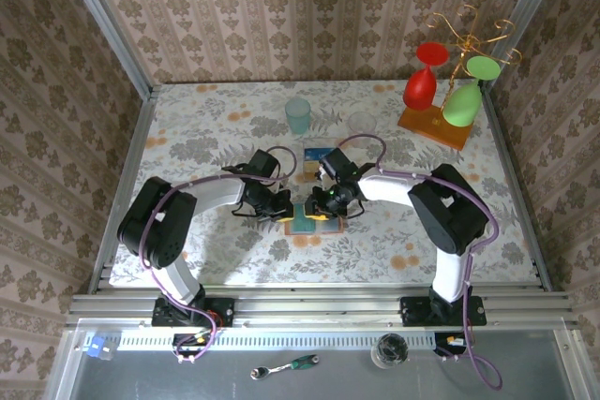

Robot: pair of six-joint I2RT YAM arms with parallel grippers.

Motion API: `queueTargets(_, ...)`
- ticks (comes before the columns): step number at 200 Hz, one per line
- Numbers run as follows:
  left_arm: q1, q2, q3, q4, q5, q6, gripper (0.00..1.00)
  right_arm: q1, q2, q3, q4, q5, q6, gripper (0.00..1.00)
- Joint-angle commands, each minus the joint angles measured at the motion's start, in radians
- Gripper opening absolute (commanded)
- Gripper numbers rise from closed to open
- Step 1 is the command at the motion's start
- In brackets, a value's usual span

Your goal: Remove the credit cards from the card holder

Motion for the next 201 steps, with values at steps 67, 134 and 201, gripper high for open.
queueTargets(67, 0.008, -0.031, 0.036, -0.05, -0.005, 0.019, 0.0, 0.005, -0.075, 0.014, -0.068, 0.048, -0.025, 0.25)
queueTargets(134, -0.012, -0.025, 0.075, -0.03, 0.036, 0.001, 0.0, -0.004, -0.097, -0.004, -0.061, 0.05, -0.009, 0.25)
queueTargets(201, -0.027, 0.017, 0.059, 0.011, 0.055, -0.012, 0.0, -0.017, -0.088, -0.014, -0.07, 0.057, 0.006, 0.26)
